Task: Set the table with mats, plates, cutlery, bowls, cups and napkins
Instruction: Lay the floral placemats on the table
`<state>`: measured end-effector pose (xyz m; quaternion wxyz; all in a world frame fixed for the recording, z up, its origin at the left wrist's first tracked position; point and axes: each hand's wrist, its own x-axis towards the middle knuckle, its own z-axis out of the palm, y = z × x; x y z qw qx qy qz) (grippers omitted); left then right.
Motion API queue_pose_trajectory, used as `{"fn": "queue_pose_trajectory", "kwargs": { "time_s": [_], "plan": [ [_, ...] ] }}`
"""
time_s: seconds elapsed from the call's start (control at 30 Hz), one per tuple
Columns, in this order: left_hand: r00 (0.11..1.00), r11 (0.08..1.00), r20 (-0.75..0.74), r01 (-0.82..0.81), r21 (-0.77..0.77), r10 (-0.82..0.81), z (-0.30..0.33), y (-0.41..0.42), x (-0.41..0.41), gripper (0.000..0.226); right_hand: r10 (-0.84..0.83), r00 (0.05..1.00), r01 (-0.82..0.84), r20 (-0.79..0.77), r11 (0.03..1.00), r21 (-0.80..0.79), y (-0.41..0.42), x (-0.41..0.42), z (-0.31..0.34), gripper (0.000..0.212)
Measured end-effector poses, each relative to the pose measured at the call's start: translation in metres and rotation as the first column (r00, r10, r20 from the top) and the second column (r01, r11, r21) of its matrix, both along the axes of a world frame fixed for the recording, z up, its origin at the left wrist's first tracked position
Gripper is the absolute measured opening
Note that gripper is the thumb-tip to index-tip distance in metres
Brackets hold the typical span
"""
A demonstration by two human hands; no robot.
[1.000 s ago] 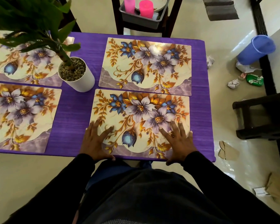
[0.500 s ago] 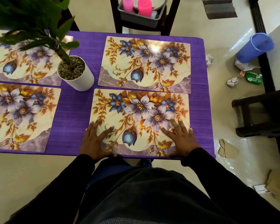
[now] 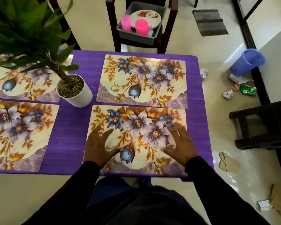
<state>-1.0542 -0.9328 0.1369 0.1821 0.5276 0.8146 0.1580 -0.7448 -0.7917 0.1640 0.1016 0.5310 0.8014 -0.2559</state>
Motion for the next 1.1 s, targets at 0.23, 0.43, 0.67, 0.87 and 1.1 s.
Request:
{"fn": "queue_pose_trajectory", "kwargs": {
  "time_s": [0.23, 0.43, 0.67, 0.87, 1.1],
  "plan": [
    [0.994, 0.985, 0.06, -0.099, 0.14, 0.091, 0.01, 0.127, -0.016, 0.077, -0.392, 0.908, 0.404, -0.15, 0.912, 0.067, 0.1, -0.037, 0.001, 0.082],
    [0.983, 0.984, 0.04, -0.176, -0.037, 0.178, -0.004, 0.191, -0.056, 0.089, -0.478, 0.876, 0.479, 0.068, 0.878, 0.006, 0.151, -0.055, -0.011, 0.086],
    [0.982, 0.974, -0.093, -0.177, -0.144, 0.164, -0.021, 0.201, -0.071, 0.092, -0.447, 0.888, 0.441, 0.108, 0.894, 0.077, 0.15, -0.064, -0.021, 0.075],
    [0.973, 0.972, -0.174, -0.18, -0.15, 0.153, -0.028, 0.202, -0.071, 0.092, -0.407, 0.913, 0.405, 0.012, 0.911, 0.081, 0.166, -0.067, -0.023, 0.07],
    [0.972, 0.966, -0.176, -0.188, -0.181, 0.156, -0.028, 0.206, -0.071, 0.092, -0.413, 0.91, 0.407, 0.031, 0.905, 0.125, 0.17, -0.066, -0.022, 0.079]
  ]
}}
